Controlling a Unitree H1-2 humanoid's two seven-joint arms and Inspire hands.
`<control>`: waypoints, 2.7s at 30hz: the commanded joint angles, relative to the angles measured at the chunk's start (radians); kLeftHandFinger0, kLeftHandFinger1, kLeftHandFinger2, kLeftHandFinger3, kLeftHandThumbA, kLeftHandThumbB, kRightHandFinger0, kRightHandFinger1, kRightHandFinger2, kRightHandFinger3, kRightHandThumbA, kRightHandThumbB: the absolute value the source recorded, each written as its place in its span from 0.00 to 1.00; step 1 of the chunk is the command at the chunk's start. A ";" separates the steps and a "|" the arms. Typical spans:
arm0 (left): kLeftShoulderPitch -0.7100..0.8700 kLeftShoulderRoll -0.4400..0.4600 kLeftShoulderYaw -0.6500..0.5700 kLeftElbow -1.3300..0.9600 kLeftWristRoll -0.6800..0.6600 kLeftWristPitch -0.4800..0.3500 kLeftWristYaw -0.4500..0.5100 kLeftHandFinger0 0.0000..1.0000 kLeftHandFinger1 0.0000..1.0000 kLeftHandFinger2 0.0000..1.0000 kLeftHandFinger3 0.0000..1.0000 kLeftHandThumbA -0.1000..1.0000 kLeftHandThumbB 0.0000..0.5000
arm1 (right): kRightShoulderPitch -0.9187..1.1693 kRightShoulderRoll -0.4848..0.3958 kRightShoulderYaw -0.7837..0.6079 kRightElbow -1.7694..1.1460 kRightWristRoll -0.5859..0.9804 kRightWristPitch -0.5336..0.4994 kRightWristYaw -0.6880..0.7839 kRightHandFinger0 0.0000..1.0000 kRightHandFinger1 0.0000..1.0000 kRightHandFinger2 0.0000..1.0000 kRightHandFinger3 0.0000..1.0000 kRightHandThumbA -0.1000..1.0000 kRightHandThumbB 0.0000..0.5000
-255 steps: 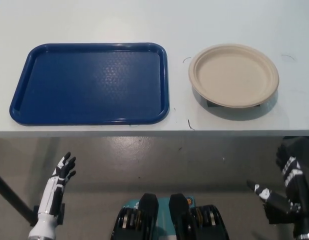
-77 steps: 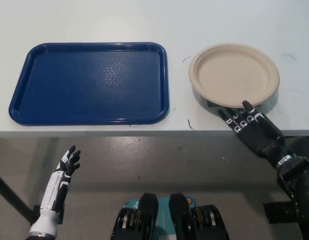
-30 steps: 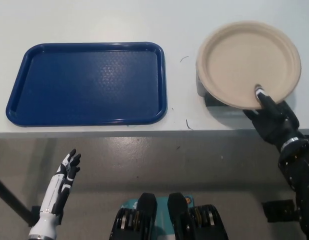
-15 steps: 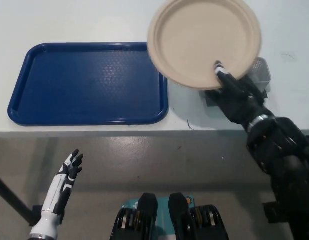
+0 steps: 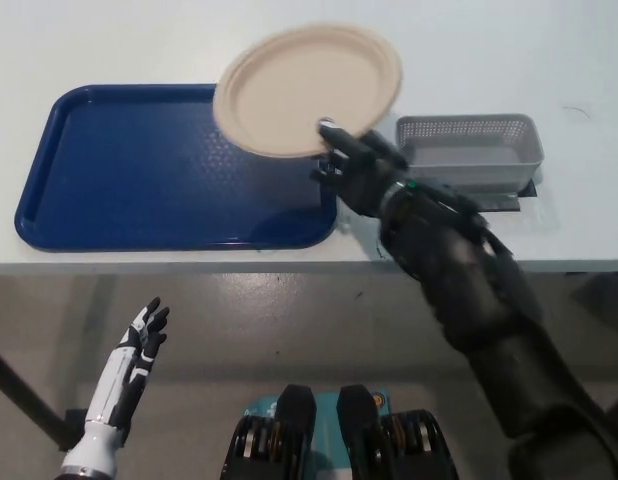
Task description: Use the right hand to pick up a plate from a leveled surface and place it into a tray on the left side
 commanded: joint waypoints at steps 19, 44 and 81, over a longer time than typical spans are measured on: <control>-0.045 0.024 -0.020 -0.018 0.008 -0.004 -0.022 1.00 1.00 1.00 1.00 0.95 0.47 | -0.399 0.187 -0.119 0.754 -0.335 -0.267 0.281 0.00 0.30 0.82 1.00 0.00 0.23; -0.069 0.025 -0.028 -0.003 0.006 -0.012 -0.032 1.00 1.00 0.97 1.00 0.93 0.43 | -0.420 0.133 -0.161 0.825 -0.513 -0.162 0.522 1.00 1.00 1.00 1.00 1.00 0.89; -0.094 0.040 -0.046 0.016 0.014 -0.009 -0.051 1.00 1.00 0.93 1.00 0.91 0.46 | 0.117 -0.436 0.216 -0.973 -1.176 -0.002 0.920 1.00 1.00 1.00 1.00 1.00 0.97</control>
